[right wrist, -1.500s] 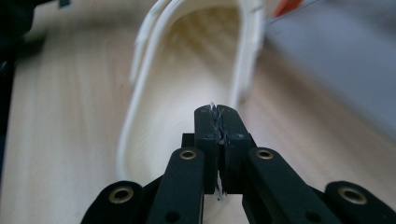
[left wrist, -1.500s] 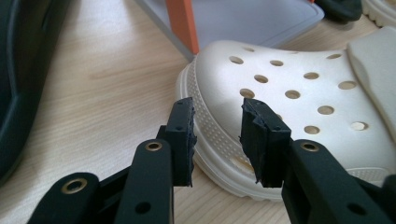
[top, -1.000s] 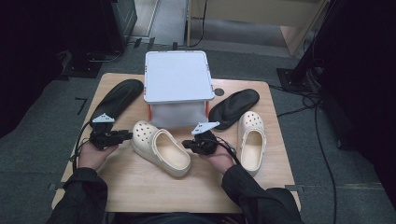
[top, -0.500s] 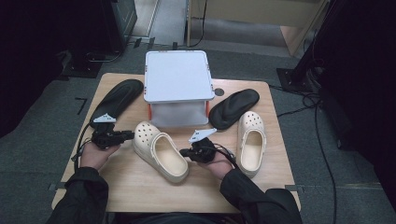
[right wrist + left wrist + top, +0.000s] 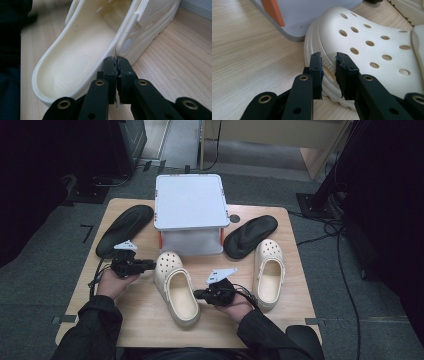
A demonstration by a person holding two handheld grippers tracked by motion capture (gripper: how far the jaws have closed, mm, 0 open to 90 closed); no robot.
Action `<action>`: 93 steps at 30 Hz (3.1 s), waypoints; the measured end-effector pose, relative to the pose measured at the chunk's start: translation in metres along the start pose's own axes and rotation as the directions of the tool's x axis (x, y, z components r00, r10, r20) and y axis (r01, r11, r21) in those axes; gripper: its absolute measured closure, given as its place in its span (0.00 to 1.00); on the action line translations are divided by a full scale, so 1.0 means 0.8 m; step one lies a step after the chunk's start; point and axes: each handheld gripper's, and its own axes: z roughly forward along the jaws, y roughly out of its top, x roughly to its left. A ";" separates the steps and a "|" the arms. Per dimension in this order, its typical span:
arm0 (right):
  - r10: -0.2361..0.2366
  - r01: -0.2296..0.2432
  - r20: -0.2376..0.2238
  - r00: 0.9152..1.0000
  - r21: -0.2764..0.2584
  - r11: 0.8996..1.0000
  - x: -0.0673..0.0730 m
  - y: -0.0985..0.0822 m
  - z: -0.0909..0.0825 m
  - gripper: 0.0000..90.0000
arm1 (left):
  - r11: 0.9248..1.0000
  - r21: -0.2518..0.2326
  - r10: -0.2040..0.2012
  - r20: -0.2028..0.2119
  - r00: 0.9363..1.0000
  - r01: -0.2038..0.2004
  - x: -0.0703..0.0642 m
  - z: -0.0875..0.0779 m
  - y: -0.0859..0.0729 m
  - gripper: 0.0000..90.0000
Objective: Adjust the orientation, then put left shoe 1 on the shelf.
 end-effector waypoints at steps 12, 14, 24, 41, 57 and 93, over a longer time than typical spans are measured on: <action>-0.003 0.004 0.012 1.000 -0.018 1.000 0.006 -0.007 -0.005 0.89 | 1.000 -0.011 -0.002 0.069 0.998 0.003 0.000 0.026 0.018 0.82; 0.005 -0.004 0.008 1.000 -0.037 0.999 0.004 -0.006 -0.007 0.87 | 1.000 -0.011 0.000 0.072 0.997 0.001 0.001 0.028 0.019 0.79; -0.024 0.031 0.060 0.998 -0.125 0.992 0.002 0.015 -0.012 0.68 | 0.998 -0.067 0.016 0.041 0.999 -0.014 -0.001 0.004 0.029 0.71; 0.041 -0.024 0.151 0.988 -0.108 0.994 -0.016 0.052 0.034 0.58 | 0.980 -0.192 0.070 0.056 0.996 -0.058 -0.024 -0.046 0.077 0.70; 0.057 -0.031 0.271 0.961 -0.100 0.994 -0.026 0.066 0.009 0.85 | 0.974 -0.195 0.121 0.018 0.993 -0.115 -0.025 -0.067 0.122 0.71; 0.205 -0.143 0.405 0.891 -0.177 0.974 -0.092 0.130 0.056 0.70 | 0.976 -0.175 0.140 0.024 0.990 -0.133 -0.008 -0.040 0.157 0.87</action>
